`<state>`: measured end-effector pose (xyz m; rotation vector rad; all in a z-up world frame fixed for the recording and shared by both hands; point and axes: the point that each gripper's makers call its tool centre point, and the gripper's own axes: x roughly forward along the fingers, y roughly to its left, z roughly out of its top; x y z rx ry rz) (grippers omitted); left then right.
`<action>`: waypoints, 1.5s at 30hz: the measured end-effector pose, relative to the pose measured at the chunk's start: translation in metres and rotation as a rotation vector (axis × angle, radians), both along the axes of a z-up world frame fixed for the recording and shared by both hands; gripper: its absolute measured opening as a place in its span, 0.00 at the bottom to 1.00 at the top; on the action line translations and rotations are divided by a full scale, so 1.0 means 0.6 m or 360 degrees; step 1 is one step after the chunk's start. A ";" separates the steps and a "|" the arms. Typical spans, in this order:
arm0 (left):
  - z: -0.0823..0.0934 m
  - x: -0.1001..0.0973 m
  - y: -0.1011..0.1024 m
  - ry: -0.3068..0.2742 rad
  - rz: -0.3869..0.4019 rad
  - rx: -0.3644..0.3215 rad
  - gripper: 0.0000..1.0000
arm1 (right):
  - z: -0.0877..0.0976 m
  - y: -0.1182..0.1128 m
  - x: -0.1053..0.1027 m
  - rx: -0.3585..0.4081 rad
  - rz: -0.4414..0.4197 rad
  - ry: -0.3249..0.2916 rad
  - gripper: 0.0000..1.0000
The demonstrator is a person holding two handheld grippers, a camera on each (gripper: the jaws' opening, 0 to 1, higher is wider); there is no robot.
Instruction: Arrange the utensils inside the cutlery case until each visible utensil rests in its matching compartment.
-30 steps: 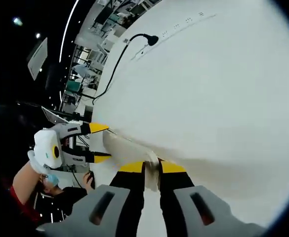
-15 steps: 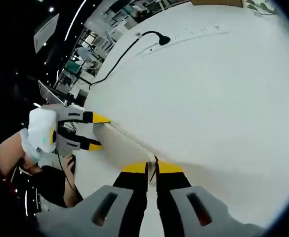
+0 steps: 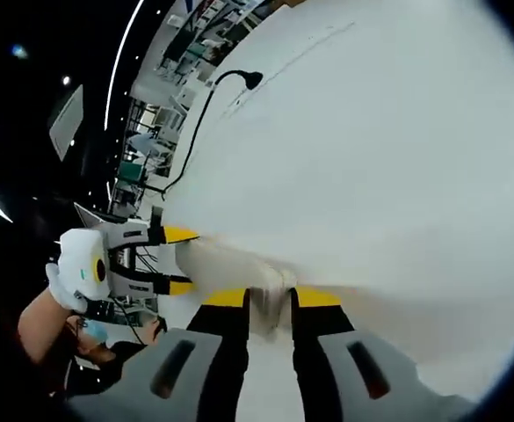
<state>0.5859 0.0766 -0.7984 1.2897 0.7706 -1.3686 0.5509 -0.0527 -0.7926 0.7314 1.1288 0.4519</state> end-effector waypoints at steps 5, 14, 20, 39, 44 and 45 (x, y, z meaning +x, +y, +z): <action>0.001 0.002 0.001 0.0022 0.0036 -0.0028 0.39 | 0.004 -0.001 -0.003 0.0060 -0.0032 0.0016 0.14; -0.007 0.001 -0.006 0.0028 0.0135 -0.0035 0.39 | -0.001 -0.004 -0.005 0.0170 -0.0094 0.0006 0.07; -0.007 -0.024 -0.001 0.0070 0.0229 -0.0068 0.39 | 0.005 0.004 -0.013 0.0173 -0.0059 -0.0048 0.04; -0.010 -0.065 0.022 0.0012 0.0475 -0.0194 0.40 | -0.019 0.016 0.005 -0.0004 0.0309 -0.0053 0.14; -0.010 -0.067 0.022 0.0015 0.0496 -0.0193 0.40 | -0.017 0.017 0.000 -0.0044 0.0339 -0.0065 0.14; -0.011 -0.066 0.022 0.0025 0.0502 -0.0189 0.40 | -0.017 0.016 0.001 -0.0051 0.0338 -0.0074 0.14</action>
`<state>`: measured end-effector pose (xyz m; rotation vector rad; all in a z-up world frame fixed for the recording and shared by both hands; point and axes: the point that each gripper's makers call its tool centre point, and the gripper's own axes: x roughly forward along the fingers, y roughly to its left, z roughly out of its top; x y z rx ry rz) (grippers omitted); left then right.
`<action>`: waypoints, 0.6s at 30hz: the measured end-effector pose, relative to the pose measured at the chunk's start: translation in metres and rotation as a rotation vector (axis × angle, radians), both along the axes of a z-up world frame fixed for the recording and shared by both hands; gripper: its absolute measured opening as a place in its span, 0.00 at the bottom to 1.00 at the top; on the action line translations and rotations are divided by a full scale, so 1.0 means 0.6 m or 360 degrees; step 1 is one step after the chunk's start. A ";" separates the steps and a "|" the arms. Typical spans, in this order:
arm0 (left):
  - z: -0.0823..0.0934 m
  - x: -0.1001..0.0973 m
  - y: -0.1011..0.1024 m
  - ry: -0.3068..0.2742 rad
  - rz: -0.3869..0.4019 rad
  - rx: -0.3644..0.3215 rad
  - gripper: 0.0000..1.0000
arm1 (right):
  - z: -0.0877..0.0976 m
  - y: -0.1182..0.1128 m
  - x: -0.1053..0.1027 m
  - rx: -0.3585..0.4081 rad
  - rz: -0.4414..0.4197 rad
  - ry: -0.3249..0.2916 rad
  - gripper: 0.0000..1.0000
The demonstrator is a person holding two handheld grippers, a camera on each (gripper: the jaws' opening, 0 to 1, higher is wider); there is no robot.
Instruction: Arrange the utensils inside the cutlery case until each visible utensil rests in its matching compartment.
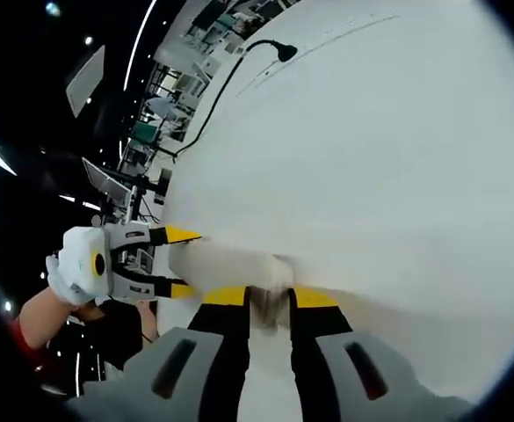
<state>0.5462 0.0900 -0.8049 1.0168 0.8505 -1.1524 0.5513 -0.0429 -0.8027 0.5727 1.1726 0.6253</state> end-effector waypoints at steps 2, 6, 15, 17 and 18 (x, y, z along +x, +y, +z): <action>0.000 -0.001 0.000 0.0005 -0.0003 0.0002 0.40 | 0.000 0.000 -0.002 -0.0012 -0.0005 -0.0019 0.14; 0.000 -0.002 -0.001 0.0011 -0.0002 -0.0006 0.40 | 0.004 0.004 -0.010 -0.0040 -0.0010 -0.0035 0.14; -0.002 -0.002 -0.002 0.0025 0.0012 0.0010 0.40 | 0.006 0.006 -0.018 -0.0055 -0.0028 -0.0052 0.15; -0.003 0.001 -0.002 0.0026 0.0016 -0.0002 0.40 | 0.009 0.009 -0.022 -0.0087 0.0011 -0.0071 0.16; -0.003 0.002 -0.002 0.0029 0.0016 -0.0006 0.40 | 0.009 0.010 -0.023 -0.0092 0.0017 -0.0070 0.16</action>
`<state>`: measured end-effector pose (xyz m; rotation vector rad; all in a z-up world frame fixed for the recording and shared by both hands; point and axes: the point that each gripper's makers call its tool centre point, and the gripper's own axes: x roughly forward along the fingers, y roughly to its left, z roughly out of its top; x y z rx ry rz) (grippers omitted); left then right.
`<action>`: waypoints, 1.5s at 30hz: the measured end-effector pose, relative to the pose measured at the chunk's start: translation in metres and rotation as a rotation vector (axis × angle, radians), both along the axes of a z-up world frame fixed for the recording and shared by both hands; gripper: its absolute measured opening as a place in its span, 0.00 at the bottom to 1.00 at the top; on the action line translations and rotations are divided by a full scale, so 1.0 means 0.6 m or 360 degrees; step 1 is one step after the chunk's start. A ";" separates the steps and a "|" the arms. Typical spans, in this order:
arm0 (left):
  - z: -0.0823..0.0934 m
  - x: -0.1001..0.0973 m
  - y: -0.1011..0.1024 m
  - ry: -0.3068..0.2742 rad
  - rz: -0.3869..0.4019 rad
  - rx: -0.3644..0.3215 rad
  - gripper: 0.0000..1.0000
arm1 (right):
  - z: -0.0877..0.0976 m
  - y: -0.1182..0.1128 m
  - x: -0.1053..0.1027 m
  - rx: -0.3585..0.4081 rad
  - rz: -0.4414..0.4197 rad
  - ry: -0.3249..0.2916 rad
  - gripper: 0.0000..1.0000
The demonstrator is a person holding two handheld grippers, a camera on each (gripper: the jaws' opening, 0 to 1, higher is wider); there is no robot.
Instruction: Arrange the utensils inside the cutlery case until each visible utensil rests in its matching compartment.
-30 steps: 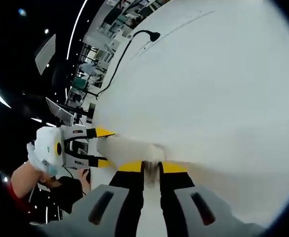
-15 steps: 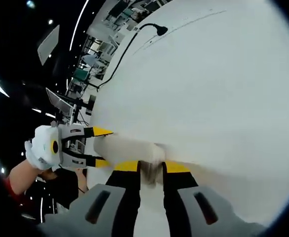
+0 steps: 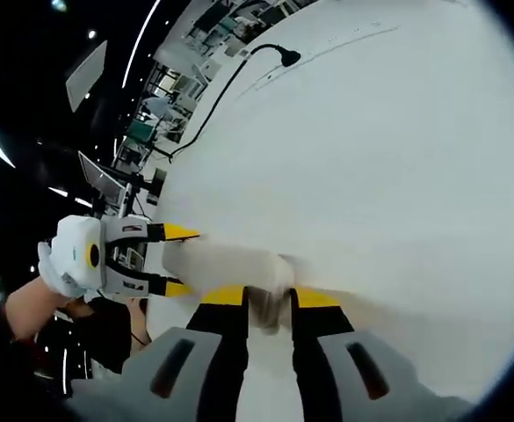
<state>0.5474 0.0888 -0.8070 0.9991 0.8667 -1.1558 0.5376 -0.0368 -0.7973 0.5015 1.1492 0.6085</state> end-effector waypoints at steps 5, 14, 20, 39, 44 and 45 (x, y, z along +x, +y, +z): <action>-0.004 0.005 0.000 0.0024 0.0001 0.0009 0.40 | 0.004 0.003 -0.007 -0.0003 -0.0001 -0.0004 0.16; -0.006 0.004 -0.003 0.0022 0.0014 -0.0006 0.41 | 0.007 0.004 -0.009 -0.0085 0.0004 0.0016 0.16; -0.007 0.007 -0.003 0.0031 0.0017 -0.0012 0.41 | 0.000 -0.002 0.003 -0.0125 -0.0054 0.0041 0.17; -0.005 0.008 -0.005 -0.0002 0.0098 -0.0088 0.42 | -0.011 0.010 -0.001 -0.0185 -0.0042 0.0202 0.25; 0.007 0.000 -0.004 -0.0017 0.0157 -0.0183 0.43 | -0.009 0.009 -0.006 -0.0159 -0.0053 0.0170 0.25; 0.013 -0.002 -0.008 0.0053 0.0276 -0.0316 0.45 | -0.009 0.009 -0.004 -0.0156 -0.0050 0.0163 0.25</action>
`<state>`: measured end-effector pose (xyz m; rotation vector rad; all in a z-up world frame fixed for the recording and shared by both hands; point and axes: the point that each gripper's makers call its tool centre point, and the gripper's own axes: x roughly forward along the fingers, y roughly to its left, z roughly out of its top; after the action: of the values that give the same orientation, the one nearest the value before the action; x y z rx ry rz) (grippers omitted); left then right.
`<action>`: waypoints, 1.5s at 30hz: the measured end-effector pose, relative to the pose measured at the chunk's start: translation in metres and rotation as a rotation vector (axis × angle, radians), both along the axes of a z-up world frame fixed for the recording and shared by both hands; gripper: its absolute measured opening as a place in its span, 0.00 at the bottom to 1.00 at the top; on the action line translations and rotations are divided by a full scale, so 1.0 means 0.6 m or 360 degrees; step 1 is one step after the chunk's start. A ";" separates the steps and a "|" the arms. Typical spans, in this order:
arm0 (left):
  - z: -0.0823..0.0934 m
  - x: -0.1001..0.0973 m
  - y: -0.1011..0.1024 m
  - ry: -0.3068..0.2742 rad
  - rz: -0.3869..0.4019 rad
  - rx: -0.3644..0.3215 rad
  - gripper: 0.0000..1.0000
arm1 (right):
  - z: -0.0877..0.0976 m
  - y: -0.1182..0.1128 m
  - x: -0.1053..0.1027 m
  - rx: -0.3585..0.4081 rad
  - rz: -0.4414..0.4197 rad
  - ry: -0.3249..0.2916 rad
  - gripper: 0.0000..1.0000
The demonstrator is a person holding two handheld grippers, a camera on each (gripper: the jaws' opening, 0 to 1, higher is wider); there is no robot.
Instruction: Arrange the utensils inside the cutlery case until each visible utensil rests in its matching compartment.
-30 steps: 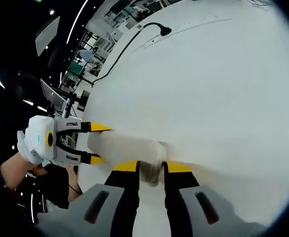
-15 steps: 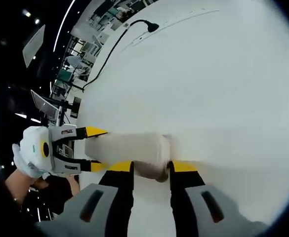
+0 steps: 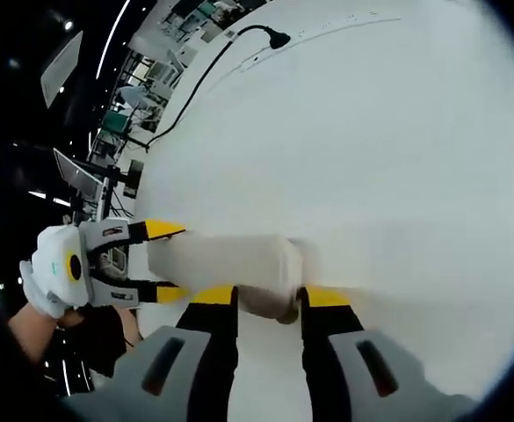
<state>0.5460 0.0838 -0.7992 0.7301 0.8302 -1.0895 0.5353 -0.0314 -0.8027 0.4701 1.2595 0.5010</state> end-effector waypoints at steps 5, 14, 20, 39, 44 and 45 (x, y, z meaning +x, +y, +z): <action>0.026 0.017 0.038 0.0257 0.0511 -0.0302 0.46 | -0.001 0.000 0.004 0.0004 0.0013 -0.0004 0.25; 0.056 0.023 0.123 0.0574 0.1253 -0.0676 0.45 | -0.004 -0.004 0.010 0.0041 -0.0021 -0.0019 0.25; 0.050 0.018 0.158 0.0704 0.1659 -0.0952 0.40 | -0.004 0.000 0.005 0.0160 -0.0137 -0.0023 0.22; -0.001 -0.028 0.156 0.0907 0.1770 -0.1015 0.22 | 0.004 0.014 0.007 0.0073 -0.0002 -0.0039 0.23; 0.000 -0.026 0.155 0.1022 0.1838 -0.0943 0.21 | 0.004 0.013 0.006 0.0071 0.0005 -0.0032 0.23; 0.002 -0.023 0.155 0.0992 0.1792 -0.0927 0.22 | 0.003 0.012 0.007 0.0074 0.0003 -0.0030 0.23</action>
<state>0.5320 0.1769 -0.7983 -0.5945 1.1425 -0.4317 0.5397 -0.0240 -0.8006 0.5026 1.2325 0.5361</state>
